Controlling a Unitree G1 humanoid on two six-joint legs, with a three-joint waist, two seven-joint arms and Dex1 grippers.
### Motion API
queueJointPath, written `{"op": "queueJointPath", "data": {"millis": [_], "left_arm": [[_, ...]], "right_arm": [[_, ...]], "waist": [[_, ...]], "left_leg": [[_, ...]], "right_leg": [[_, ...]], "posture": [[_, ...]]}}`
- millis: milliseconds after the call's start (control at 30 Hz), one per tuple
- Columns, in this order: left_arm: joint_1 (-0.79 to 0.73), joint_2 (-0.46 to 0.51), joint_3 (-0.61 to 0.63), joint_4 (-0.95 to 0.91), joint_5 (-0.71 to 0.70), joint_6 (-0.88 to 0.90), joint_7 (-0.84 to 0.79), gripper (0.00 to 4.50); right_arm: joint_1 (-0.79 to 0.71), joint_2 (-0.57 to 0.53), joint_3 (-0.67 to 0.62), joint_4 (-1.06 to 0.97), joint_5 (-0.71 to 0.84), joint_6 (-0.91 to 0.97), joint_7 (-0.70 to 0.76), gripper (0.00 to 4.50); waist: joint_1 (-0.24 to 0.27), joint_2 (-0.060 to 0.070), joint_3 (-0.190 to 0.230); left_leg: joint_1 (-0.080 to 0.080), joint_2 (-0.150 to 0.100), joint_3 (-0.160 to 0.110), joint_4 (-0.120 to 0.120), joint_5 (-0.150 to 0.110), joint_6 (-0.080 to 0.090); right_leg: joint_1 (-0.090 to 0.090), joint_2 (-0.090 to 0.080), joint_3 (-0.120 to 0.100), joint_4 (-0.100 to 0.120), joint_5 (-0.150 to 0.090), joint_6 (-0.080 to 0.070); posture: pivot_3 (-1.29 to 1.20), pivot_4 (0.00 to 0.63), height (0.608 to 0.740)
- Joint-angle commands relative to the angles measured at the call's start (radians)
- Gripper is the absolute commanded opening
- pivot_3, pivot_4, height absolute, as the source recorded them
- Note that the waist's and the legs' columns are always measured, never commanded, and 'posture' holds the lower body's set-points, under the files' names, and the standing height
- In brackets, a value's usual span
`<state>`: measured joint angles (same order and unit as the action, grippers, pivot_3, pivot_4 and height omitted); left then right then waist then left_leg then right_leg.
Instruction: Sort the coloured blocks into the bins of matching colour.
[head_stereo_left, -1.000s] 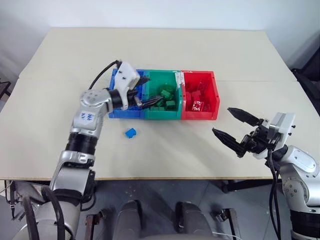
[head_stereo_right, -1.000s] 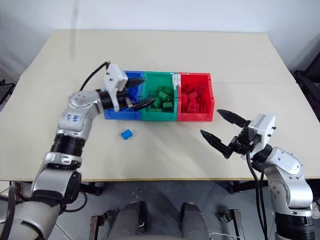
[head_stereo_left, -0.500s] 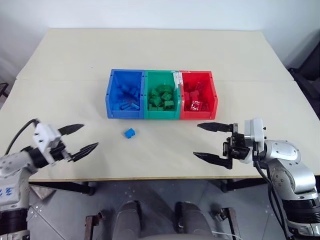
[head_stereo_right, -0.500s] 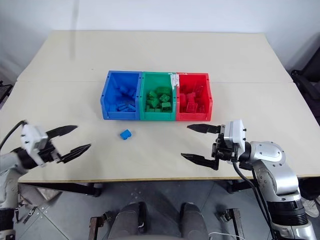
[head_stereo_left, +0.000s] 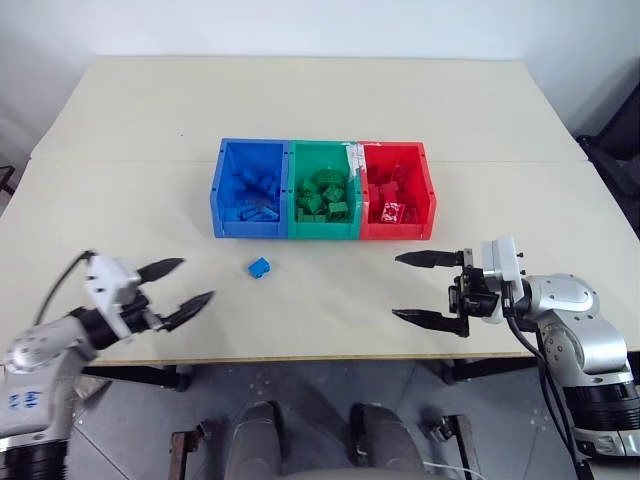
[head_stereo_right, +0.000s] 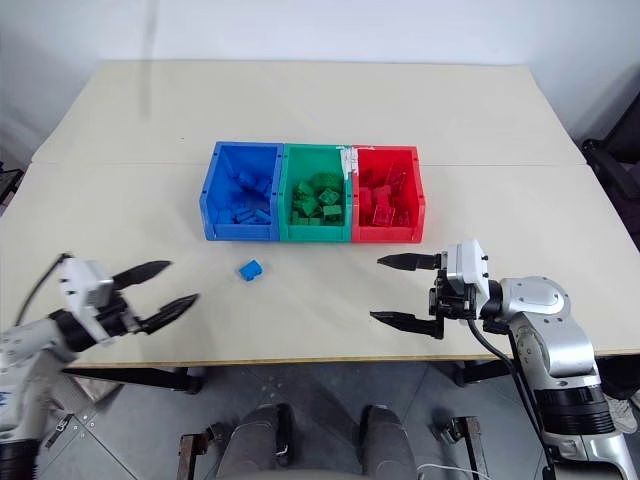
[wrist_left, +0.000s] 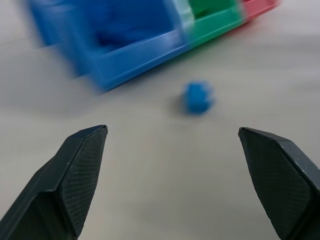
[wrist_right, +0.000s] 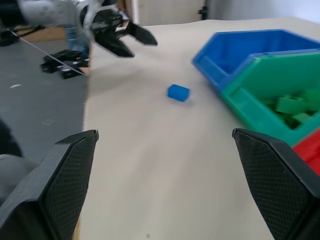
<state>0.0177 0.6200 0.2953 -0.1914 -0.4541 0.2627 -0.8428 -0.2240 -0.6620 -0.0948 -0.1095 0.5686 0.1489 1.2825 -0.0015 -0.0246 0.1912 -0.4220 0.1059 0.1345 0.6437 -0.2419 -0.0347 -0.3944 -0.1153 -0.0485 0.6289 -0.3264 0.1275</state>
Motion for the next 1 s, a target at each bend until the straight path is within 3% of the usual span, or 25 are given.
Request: {"op": "queueJointPath", "data": {"millis": [33,133,300,400,700,1000], "left_arm": [[-0.065,-0.015,-0.087,-0.029,0.083,0.065,0.108,4.46],[-0.152,-0.054,-0.153,0.028,0.137,0.118,0.194,4.46],[-0.229,-0.059,-0.241,0.080,0.176,0.140,0.173,4.46],[-0.249,-0.043,-0.276,0.101,0.207,0.143,0.163,3.89],[-0.244,-0.018,-0.249,0.112,0.186,0.131,0.129,1.17],[-0.251,-0.032,-0.099,0.040,0.018,0.047,0.049,1.17]], "right_arm": [[0.046,-0.030,-0.057,0.008,-0.002,-0.032,0.002,4.50],[0.078,-0.031,-0.070,0.004,-0.015,-0.053,-0.009,4.50],[0.103,-0.025,-0.070,-0.026,-0.010,-0.051,-0.039,4.50],[0.109,-0.024,-0.070,-0.033,-0.009,-0.054,-0.048,4.50],[0.106,-0.014,-0.061,-0.041,-0.007,-0.063,-0.066,4.50],[0.092,0.005,-0.082,-0.072,0.027,-0.041,-0.106,4.50]], "waist": [[0.001,0.000,0.000],[0.001,0.000,0.000],[-0.003,0.000,0.000],[-0.001,0.000,0.000],[0.000,0.000,0.000],[0.000,0.000,0.000]], "left_leg": [[0.000,0.000,0.000,0.000,0.000,0.000],[0.000,0.000,0.000,0.001,0.000,0.000],[0.000,0.000,0.000,0.002,0.000,-0.001],[0.000,0.000,0.001,0.001,0.001,-0.002],[0.000,0.000,0.001,0.002,0.001,-0.002],[0.000,0.000,0.001,0.002,0.001,-0.002]], "right_leg": [[0.000,0.000,0.000,0.000,0.000,0.000],[0.000,0.000,0.000,0.000,0.000,0.000],[0.000,0.000,0.000,0.001,0.000,0.000],[-0.001,0.000,0.000,0.001,0.000,0.000],[0.000,0.000,0.000,0.000,0.000,0.000],[0.000,0.000,0.000,0.001,0.000,0.000]], "posture": [[0.00,0.150,0.740],[0.00,0.150,0.740],[0.00,0.150,0.740],[0.00,0.150,0.740],[0.00,0.150,0.740],[0.00,0.150,0.740]]}}
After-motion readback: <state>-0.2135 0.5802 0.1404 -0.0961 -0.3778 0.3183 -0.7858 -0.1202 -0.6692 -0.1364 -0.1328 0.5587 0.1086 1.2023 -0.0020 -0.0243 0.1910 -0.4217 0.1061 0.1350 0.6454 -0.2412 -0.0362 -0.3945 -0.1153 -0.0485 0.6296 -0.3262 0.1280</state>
